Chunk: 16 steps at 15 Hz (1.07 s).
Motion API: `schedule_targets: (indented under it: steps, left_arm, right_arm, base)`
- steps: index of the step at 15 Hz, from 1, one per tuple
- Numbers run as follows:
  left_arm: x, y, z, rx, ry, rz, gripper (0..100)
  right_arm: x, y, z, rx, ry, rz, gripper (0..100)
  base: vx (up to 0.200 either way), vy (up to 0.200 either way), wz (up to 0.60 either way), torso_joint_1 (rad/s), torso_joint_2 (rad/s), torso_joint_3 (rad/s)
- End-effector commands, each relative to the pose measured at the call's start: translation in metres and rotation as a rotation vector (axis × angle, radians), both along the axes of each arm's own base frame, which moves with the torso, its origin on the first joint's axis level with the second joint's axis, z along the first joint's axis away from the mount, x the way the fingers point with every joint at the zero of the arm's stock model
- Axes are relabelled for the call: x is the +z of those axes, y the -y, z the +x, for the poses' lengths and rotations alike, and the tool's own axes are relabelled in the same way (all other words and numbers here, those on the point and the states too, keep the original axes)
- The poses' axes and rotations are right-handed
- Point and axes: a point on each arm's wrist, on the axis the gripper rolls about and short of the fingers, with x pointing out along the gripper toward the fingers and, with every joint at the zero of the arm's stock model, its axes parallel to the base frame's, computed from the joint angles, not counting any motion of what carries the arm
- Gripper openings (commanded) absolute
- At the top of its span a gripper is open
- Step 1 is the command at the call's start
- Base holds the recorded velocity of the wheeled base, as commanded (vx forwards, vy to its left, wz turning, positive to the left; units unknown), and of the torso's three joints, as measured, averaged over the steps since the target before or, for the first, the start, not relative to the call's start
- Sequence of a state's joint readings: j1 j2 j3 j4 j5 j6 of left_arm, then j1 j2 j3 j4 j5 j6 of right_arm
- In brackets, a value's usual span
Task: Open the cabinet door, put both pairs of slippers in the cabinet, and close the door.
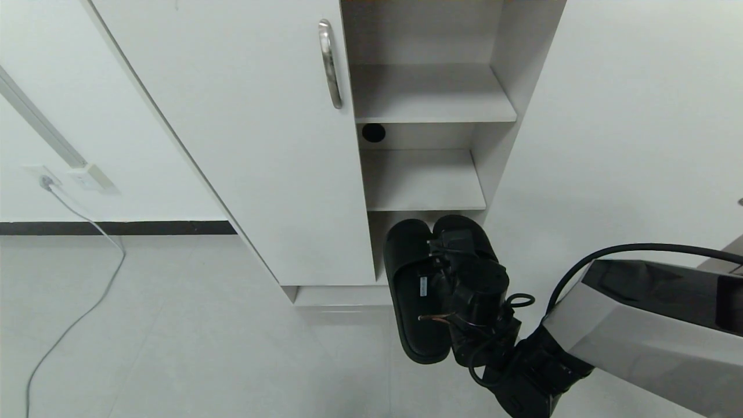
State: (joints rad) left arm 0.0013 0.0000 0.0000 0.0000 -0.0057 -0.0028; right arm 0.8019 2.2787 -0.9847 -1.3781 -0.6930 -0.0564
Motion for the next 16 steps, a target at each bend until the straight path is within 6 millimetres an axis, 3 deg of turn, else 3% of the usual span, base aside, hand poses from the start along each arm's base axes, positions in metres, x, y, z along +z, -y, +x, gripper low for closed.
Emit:
schedule_targets:
  steps: [1, 8, 16]
  left_arm:
    - [0.0, 0.0, 0.0001, 0.0, -0.002, 0.0, 0]
    - [0.0, 0.0, 0.0001, 0.0, -0.002, 0.0, 0]
    - [0.0, 0.0, 0.0001, 0.0, -0.002, 0.0, 0]
  right_arm:
    - [0.0008, 0.0009, 0.0007, -0.003, 0.0, 0.0, 0]
    - [-0.0011, 0.0004, 0.0003, 0.001, -0.005, -0.006, 0]
    - [-0.0022, -0.0032, 0.0081, -0.003, -0.027, -0.023, 0]
  base:
    - [0.2, 0.0, 0.0, -0.007, 0.0, 0.007]
    - [0.2, 0.0, 0.0, 0.004, 0.0, 0.002]
    - [0.0, 0.0, 0.0, 0.0, 0.0, 0.0]
